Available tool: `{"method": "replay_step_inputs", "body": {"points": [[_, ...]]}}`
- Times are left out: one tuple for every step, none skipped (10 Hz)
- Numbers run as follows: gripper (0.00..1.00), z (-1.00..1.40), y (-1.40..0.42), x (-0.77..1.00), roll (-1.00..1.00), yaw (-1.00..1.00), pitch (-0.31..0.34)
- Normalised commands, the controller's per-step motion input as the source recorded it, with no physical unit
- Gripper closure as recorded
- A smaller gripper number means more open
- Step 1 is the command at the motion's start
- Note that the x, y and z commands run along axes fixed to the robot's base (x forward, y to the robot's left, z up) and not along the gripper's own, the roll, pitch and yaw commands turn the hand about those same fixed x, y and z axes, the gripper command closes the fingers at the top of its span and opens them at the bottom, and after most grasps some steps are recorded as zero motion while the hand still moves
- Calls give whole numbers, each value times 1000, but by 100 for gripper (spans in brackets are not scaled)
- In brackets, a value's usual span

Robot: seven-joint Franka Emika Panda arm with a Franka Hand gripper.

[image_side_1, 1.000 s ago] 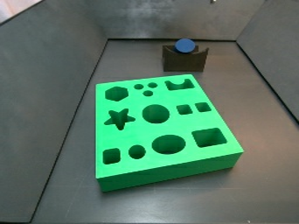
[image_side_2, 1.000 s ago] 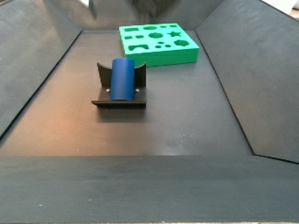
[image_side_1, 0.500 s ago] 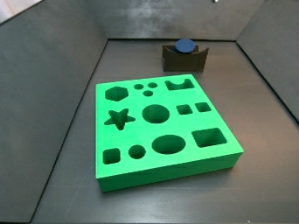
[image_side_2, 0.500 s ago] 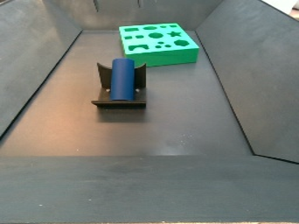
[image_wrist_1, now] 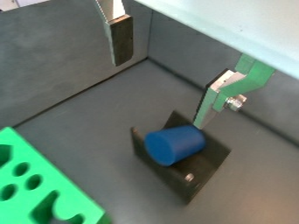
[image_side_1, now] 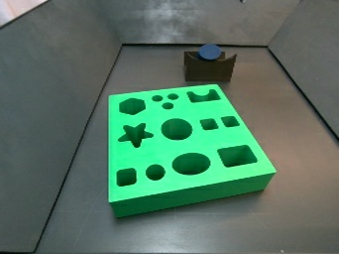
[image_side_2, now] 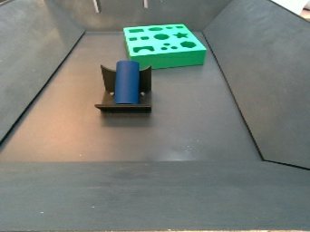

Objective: Pick up the oval object. Move up. Place the oval object on the fixture. Regrasp the oval object. Move to above the board. Insert the oval object.
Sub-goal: Regrasp the oval object.

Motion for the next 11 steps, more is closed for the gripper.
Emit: {"method": "replay_step_inputs", "body": {"points": [[0,14,-20,4,1000,30,36],[0,12,-21,12,1000,31,39],[0,-11,-25,36,1000,36,49],[0,-15,-25,44,1000,38,56],[0,-19,-27,59,1000,41,66],[0,-19,-30,74,1000,49,84],[0,-24,-33,93,1000,59,106],[0,-26,-36,103,1000,66,119],[0,-21,-43,116,1000,84,149],[0,-20,-43,122,1000,95,165],[0,-27,-47,142,1000,138,205]]}}
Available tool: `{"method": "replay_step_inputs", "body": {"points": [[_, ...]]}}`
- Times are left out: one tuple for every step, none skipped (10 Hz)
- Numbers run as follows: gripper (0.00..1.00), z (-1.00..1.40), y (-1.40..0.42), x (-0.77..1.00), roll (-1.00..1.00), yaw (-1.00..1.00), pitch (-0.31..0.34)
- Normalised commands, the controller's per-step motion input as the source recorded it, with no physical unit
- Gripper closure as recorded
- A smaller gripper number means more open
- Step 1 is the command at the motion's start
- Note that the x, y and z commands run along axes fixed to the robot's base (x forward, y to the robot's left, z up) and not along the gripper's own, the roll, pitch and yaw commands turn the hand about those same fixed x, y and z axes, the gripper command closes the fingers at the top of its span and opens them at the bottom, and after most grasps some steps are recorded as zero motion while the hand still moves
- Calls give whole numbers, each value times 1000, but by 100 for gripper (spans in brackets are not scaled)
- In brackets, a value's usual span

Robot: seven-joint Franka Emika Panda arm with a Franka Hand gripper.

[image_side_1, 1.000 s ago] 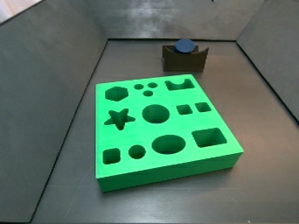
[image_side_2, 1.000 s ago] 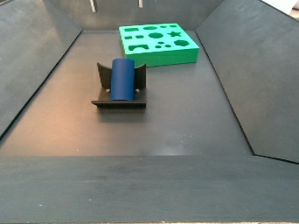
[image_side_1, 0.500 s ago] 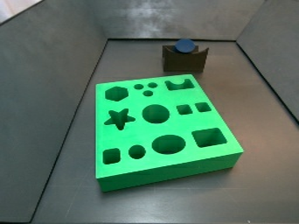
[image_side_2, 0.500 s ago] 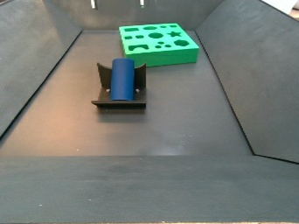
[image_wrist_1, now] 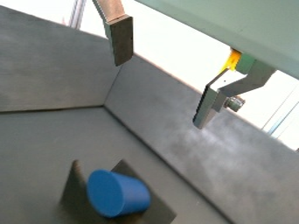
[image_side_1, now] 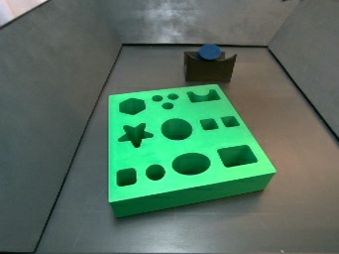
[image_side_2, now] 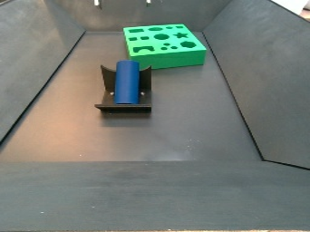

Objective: Pick up the oval object. Move up. Place the oval object on the fixture. Regrasp the oval object. Move to above the board. Insert the oval object.
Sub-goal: Regrasp the oval object.

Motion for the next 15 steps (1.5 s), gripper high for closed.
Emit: {"method": "replay_step_inputs", "body": {"points": [[0,-27,-49,152,1000,164,222],[0,-29,-53,182,901,212,231],[0,-28,-54,205,735,233,204],[0,-29,-56,238,514,252,161],[0,-30,-59,254,406,256,141],[0,-20,-48,275,279,256,108],[0,-17,-45,275,202,248,62],[0,-25,-53,260,183,230,28],[0,-29,-54,253,181,218,23],[0,-32,-54,249,179,183,18],[0,-29,-52,251,178,166,16],[0,-29,-51,249,177,135,16],[0,-31,-52,246,174,119,19],[0,-33,-52,242,169,109,25],[0,-35,-52,237,164,104,31]]}}
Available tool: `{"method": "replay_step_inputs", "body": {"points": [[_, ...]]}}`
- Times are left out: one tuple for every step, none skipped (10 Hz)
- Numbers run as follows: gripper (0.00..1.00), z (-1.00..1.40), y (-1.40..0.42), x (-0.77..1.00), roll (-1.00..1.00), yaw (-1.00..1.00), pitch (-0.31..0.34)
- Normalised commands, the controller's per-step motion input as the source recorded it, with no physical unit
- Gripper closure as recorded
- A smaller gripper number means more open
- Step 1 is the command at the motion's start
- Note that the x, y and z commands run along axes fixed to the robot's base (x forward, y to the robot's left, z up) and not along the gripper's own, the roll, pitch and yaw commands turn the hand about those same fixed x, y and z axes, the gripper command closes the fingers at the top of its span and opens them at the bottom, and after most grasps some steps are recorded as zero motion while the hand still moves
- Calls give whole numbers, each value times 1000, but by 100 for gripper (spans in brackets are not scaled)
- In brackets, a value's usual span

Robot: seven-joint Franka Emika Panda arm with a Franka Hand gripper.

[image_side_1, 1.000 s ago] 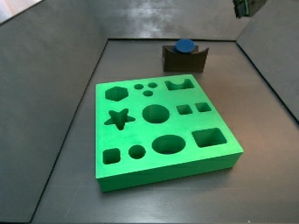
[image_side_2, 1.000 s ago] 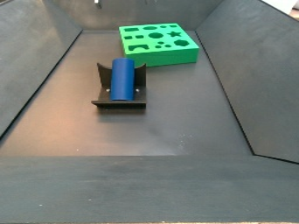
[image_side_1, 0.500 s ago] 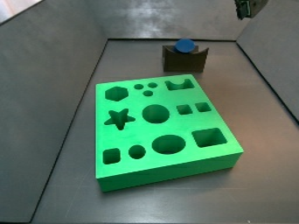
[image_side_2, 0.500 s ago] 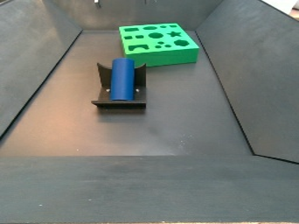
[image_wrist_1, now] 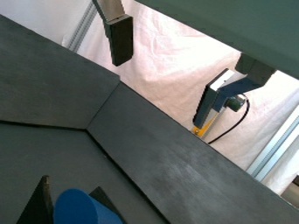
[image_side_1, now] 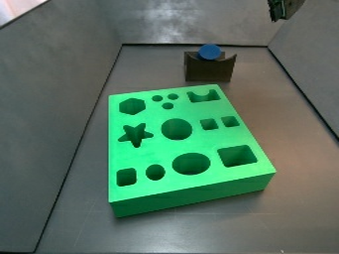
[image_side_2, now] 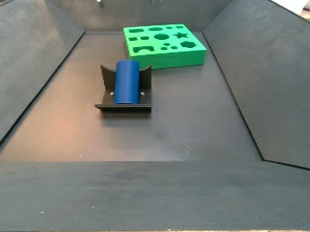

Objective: Pick up the oval object. Move up. Place the oval object on the fixture. Regrasp the oval object. Move to above the board. Insert the oval object.
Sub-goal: Regrasp the oval object.

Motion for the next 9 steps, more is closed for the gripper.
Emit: {"method": "replay_step_inputs", "body": {"points": [[0,-36,-51,233,159,100,36],[0,-37,-50,229,154,100,42],[0,-38,-49,226,152,100,45],[0,-38,-49,222,148,102,49],[0,-38,-49,220,146,103,52],[0,-38,-48,217,142,105,56],[0,-36,-46,214,141,106,58],[0,-33,-45,212,140,108,59],[0,-31,-45,210,140,108,60]]}}
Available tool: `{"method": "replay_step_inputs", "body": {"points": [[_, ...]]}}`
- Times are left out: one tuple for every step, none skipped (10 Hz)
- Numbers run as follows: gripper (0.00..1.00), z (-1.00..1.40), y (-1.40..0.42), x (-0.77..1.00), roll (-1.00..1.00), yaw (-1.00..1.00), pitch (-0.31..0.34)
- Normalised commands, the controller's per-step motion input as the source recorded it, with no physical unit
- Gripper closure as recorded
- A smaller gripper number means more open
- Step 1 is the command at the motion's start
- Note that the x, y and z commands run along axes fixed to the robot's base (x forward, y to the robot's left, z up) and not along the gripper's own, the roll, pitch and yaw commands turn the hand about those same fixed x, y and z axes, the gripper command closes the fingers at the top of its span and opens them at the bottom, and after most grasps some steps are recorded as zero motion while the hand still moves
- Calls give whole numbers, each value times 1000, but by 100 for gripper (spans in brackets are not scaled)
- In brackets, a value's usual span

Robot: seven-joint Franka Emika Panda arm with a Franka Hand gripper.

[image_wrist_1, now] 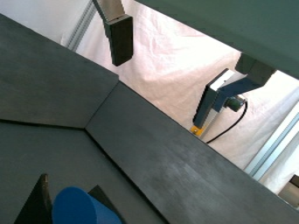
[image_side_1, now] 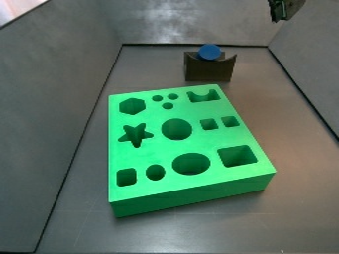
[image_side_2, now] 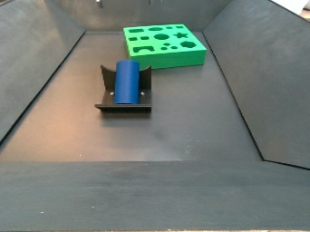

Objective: Pick up the oval object. Move up. Place the oval object on the fixture. Regrasp the oval object. Move to above the board. Insert the oval object.
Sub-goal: Regrasp the oval object.

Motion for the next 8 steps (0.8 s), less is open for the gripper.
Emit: {"method": "replay_step_inputs", "body": {"points": [[0,-30,-44,208,140,108,61],[0,-31,-44,207,140,108,62],[0,-30,-44,206,139,108,63],[0,-30,-43,206,139,109,63],[0,-30,-43,206,139,109,63],[0,-30,-43,205,139,109,63],[0,-30,-43,205,139,109,63],[0,-30,-43,205,139,109,64]]}}
